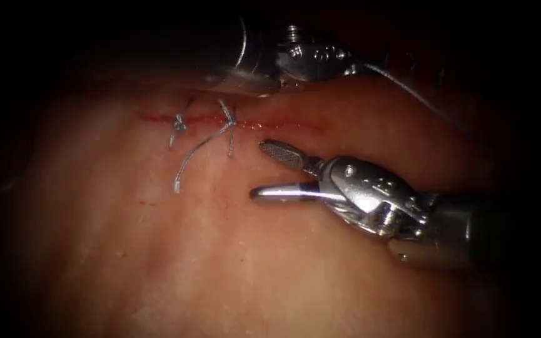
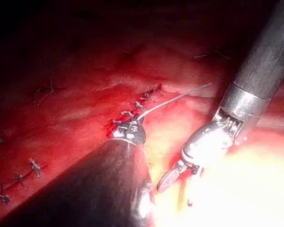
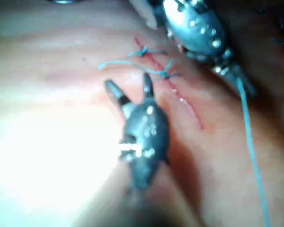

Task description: Wound Closure

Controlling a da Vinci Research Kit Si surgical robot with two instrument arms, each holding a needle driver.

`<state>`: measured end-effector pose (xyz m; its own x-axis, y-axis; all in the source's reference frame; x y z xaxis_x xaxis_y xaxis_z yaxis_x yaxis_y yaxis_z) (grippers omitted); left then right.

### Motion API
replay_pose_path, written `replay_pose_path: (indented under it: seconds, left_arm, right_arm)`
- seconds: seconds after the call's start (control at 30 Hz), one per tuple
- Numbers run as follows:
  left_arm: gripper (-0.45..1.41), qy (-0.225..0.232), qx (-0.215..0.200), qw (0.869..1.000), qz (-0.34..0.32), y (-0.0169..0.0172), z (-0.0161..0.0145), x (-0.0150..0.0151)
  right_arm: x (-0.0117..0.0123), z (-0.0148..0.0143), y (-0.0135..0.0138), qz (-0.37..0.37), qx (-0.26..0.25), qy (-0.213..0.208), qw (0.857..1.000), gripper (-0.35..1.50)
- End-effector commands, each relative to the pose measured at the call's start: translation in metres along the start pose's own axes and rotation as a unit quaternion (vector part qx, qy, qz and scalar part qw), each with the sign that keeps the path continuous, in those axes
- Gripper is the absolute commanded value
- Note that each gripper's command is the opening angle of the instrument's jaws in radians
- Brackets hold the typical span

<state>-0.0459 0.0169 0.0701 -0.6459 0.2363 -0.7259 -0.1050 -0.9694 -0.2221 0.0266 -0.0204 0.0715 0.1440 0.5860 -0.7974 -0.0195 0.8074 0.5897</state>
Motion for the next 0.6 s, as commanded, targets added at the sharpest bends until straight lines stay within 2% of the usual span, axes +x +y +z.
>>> replay_pose_path:
  seconds: [0.03, 0.1, 0.13, 0.17, 0.2, 0.3, 0.37, 0.47, 0.6]
  left_arm:
    - [-0.45, -0.001, -0.004, 1.0, -0.006, -0.0005, 0.0008, 0.0003]
    - [-0.45, 0.001, -0.01, 0.999, -0.032, -0.0004, 0.0012, 0.0005]
    - [-0.2, 0.001, -0.012, 0.999, -0.048, -0.0005, 0.0013, 0.0006]
    - [0.31, 0.003, -0.015, 0.997, -0.076, -0.0005, 0.0014, 0.0007]
    - [0.58, 0.004, -0.019, 0.995, -0.097, -0.0006, 0.0014, 0.0007]
    - [0.95, 0.003, -0.02, 0.993, -0.119, -0.001, 0.0006, 0.0007]
    - [1.11, 0.007, -0.031, 0.991, -0.133, -0.0015, -0.0011, 0.0007]
    - [1.15, 0.01, -0.039, 0.99, -0.132, -0.002, -0.0024, 0.0008]
    - [1.16, 0.009, -0.044, 0.99, -0.132, -0.0027, -0.006, 0.0008]
  right_arm:
    - [0.0, 0.0009, -0.0002, -0.001, 0.004, 0.001, 1.0, 1.48]
    - [0.0, 0.0011, -0.0003, -0.001, 0.006, 0.001, 1.0, 1.48]
    - [-0.0001, 0.0012, -0.0004, -0.001, 0.008, 0.001, 1.0, 1.48]
    - [-0.0002, 0.0013, -0.0004, -0.002, 0.008, 0.001, 1.0, 1.48]
    - [-0.0003, 0.0013, -0.0005, -0.003, 0.011, 0.001, 1.0, 1.48]
    - [-0.0007, 0.0015, -0.0007, -0.001, 0.017, 0.0, 1.0, 1.48]
    - [-0.0008, 0.0016, -0.0009, 0.001, 0.023, 0.0, 1.0, 1.48]
    - [-0.0008, 0.0016, -0.0011, 0.0, 0.027, 0.0, 1.0, 1.48]
    - [-0.0007, 0.0017, -0.0014, 0.001, 0.028, 0.0, 1.0, 1.48]
